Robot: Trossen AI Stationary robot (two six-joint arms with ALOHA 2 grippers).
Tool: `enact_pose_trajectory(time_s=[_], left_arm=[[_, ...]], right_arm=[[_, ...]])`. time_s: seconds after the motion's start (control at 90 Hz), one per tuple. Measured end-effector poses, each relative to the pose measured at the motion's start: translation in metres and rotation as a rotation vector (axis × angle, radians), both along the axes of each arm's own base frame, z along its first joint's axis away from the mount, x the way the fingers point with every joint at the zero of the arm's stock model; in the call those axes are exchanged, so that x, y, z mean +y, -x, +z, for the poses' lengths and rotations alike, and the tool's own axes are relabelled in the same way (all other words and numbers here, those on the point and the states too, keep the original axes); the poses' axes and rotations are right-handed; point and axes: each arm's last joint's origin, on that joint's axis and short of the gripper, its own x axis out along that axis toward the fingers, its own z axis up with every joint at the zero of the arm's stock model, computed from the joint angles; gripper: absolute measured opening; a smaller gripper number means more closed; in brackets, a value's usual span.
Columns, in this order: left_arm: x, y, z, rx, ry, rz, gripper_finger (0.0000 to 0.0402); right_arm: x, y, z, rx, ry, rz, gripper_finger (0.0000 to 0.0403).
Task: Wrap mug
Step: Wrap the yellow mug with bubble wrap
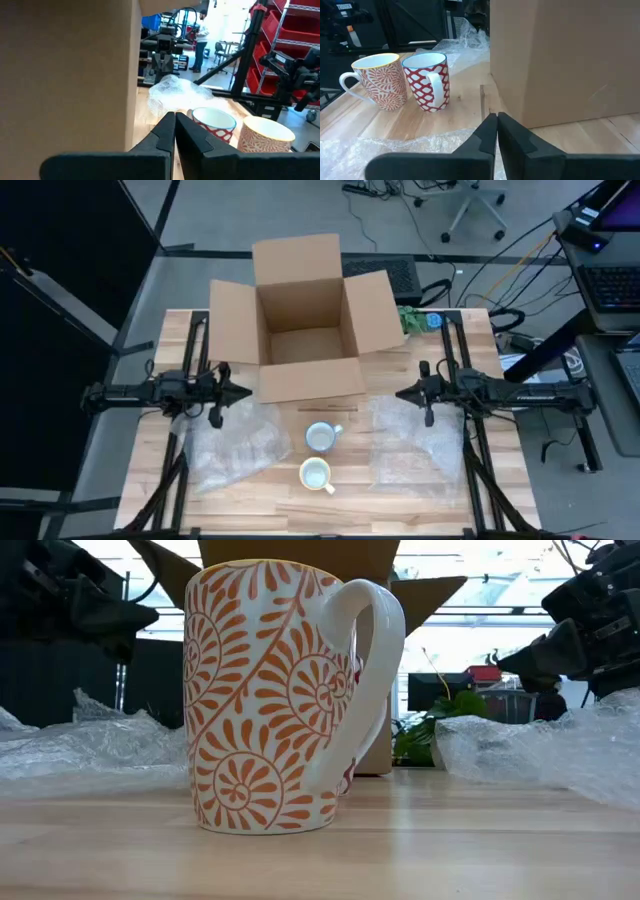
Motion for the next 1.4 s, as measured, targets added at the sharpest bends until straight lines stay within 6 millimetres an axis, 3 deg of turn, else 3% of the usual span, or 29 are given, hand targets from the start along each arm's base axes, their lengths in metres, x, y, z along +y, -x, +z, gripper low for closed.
enact_pose_trajectory(time_s=[0.1, 0.167, 0.333, 0.556, 0.867, 1.044, 1.167, 1.4], left_arm=[[0.000, 0.001, 0.006, -0.050, 0.291, -0.038, 0.0000], [0.000, 0.001, 0.011, -0.110, 0.353, -0.030, 0.0000], [0.001, 0.006, 0.029, -0.213, 0.350, -0.026, 0.0000], [0.002, 0.035, 0.102, -0.356, 0.141, 0.025, 0.0000], [0.004, 0.059, 0.175, -0.114, 0.103, 0.117, 0.0000], [0.000, 0.056, 0.213, 0.023, 0.062, 0.001, 0.0000], [-0.002, 0.045, 0.216, 0.244, 0.080, -0.069, 0.0000], [-0.009, 0.023, 0.195, 0.624, 0.316, -0.199, 0.0000]], right_arm=[[0.000, 0.000, 0.000, 0.000, 0.000, 0.000, 0.0000], [0.000, 0.000, 0.000, 0.000, 0.000, 0.000, 0.0000], [0.000, 0.000, 0.000, 0.000, 0.000, 0.000, 0.0000], [0.000, 0.000, 0.000, 0.000, 0.000, 0.000, 0.0000], [0.000, 0.000, 0.000, 0.000, 0.000, 0.000, 0.0000], [0.000, 0.000, 0.000, 0.000, 0.000, 0.000, 0.0000], [0.000, 0.000, 0.000, 0.000, 0.000, 0.000, 0.0000], [0.000, 0.000, 0.000, 0.000, 0.000, 0.000, 0.0000]])
